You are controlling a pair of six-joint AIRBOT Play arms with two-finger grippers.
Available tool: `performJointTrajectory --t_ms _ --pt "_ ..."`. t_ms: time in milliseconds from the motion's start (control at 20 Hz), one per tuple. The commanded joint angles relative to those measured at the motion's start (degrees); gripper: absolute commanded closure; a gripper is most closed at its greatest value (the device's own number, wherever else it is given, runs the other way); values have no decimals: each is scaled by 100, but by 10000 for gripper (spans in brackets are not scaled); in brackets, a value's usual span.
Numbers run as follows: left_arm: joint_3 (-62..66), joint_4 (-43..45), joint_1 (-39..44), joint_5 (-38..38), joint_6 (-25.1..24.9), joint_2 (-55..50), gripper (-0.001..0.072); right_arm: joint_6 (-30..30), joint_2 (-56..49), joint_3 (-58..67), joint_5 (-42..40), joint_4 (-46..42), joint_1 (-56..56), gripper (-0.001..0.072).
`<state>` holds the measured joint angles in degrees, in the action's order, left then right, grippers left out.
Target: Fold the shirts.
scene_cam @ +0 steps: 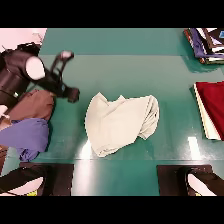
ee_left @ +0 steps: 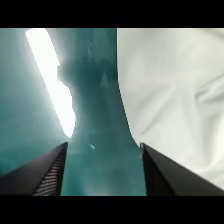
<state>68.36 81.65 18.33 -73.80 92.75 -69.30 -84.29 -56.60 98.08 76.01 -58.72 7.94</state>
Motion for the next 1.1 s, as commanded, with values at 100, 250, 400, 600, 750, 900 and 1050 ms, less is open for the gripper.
performJointTrajectory --t_ms 100,250,400,600,750,900,1050 --pt "-2192 -1698 -254 1346 -20 109 168 131 -11 4 -107 -2 4 697" --pt "-2712 -2444 -247 1961 -293 107 168 133 -59 4 -103 4 4 697" --pt "-3038 -3058 -247 2455 -455 85 169 133 -168 2 -76 26 4 698" --pt "-3084 -3237 -33 2732 -518 79 400 133 -238 0 -7 -4 2 697" --pt "-2629 -3080 -282 2579 -579 133 684 116 -225 -17 487 -632 4 698" --pt "-1731 -2627 -885 2181 -581 297 684 74 -31 -758 1062 -1038 -151 697" --pt "-850 -2269 -1237 1910 -625 343 684 70 398 -2472 1045 -990 -525 696"
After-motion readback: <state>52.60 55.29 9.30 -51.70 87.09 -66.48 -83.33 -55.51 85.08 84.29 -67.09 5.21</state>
